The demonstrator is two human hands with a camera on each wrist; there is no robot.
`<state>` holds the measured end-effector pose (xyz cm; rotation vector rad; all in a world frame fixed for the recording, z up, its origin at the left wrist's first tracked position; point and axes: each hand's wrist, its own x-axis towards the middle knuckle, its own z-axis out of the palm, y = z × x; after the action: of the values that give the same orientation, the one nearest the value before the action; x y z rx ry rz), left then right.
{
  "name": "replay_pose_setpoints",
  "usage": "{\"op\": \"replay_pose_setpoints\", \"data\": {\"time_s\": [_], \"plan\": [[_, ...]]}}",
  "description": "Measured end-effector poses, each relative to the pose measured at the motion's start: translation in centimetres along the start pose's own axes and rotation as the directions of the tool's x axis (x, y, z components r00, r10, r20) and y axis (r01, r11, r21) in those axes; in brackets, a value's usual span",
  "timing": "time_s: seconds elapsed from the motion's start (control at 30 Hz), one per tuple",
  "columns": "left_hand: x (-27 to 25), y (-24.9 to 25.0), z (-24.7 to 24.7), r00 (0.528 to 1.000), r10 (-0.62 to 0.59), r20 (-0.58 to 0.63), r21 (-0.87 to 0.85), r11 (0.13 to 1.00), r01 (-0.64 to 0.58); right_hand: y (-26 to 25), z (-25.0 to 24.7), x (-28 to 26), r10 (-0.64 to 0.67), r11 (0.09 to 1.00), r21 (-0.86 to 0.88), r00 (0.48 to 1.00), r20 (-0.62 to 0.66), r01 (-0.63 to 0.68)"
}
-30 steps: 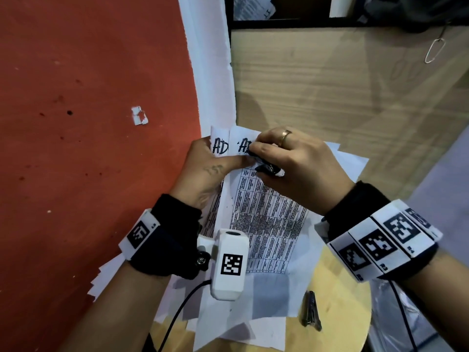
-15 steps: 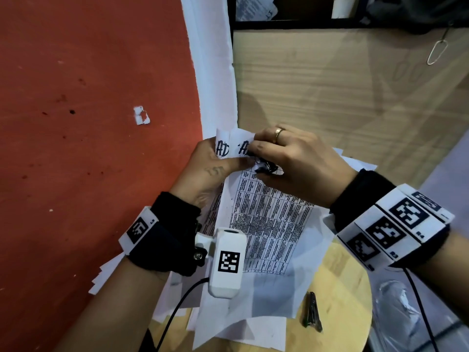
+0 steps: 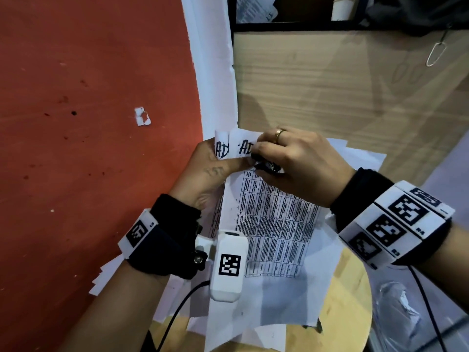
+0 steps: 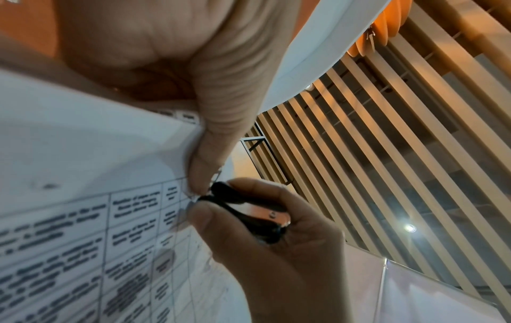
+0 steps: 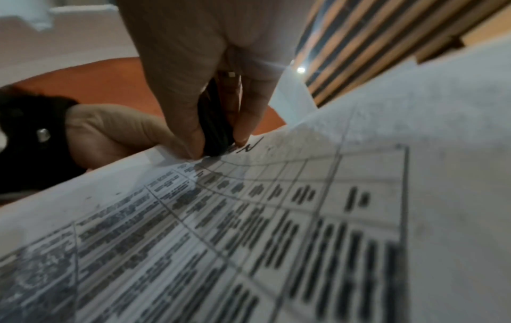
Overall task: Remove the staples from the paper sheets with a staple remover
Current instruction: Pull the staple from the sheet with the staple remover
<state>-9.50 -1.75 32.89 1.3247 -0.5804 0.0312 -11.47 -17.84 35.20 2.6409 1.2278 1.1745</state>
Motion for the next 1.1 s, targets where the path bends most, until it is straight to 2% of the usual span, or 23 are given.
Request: {"op": "replay_pose_setpoints", "data": {"time_s": [0.17,0.37,0.5,0.6,0.67,0.73,0.83,0.9,0.97,1.03,1.1], "plan": [[0.3,-0.4,-0.4,0.998,-0.046,-0.047,-0.022,0.999,0.045,0.0,0.4,-0.5,0.117,0.991,0.078,0.986,-0.122,-0.108],[0.5,-1.0,-0.6,0.992,-0.12,-0.035,-0.062,0.991,0.118,-0.3,1.0,-0.8,0.182,0.976,0.148,0.97,-0.159,-0.159],[0.2,-1.1,-0.9,0.982,-0.182,-0.046,-0.082,0.981,0.177,-0.1,0.5,-1.8,0.314,0.925,0.286,0.927,-0.205,-0.25],[0.4,-1.7,-1.4,0.969,-0.203,-0.145,-0.079,0.978,0.193,-0.1,0.2,-2.6,0.416,0.873,0.37,0.881,-0.226,-0.317],[0.5,-1.9,-1.1,0.957,-0.201,-0.211,-0.06,0.979,0.193,-0.4,0.7,-3.1,0.577,0.757,0.496,0.791,-0.202,-0.425],[0.7,-2.6,-1.1,0.949,-0.194,-0.248,-0.054,0.981,0.187,-0.9,1.4,-3.6,0.73,0.55,0.66,0.679,-0.081,-0.512],[0.7,-2.8,-0.7,0.942,-0.173,-0.289,0.007,0.983,0.182,-1.4,2.3,-3.6,0.823,0.155,0.857,0.545,0.163,-0.491],[0.6,-2.9,-0.5,0.949,-0.144,-0.282,0.03,0.987,0.159,-1.7,2.6,-3.3,0.848,-0.052,0.904,0.46,0.264,-0.424],[0.7,-3.1,-0.6,0.948,-0.123,-0.295,0.045,0.989,0.143,-2.1,2.9,-2.7,0.837,-0.233,0.913,0.409,0.363,-0.335],[0.6,-3.1,-0.4,0.95,-0.097,-0.297,0.049,0.992,0.116,-2.5,3.1,-2.1,0.784,-0.364,0.878,0.407,0.469,-0.31],[0.3,-3.0,-0.2,0.955,-0.069,-0.288,0.071,0.993,0.093,-2.8,3.6,-1.5,0.749,-0.385,0.852,0.42,0.513,-0.355]]}}
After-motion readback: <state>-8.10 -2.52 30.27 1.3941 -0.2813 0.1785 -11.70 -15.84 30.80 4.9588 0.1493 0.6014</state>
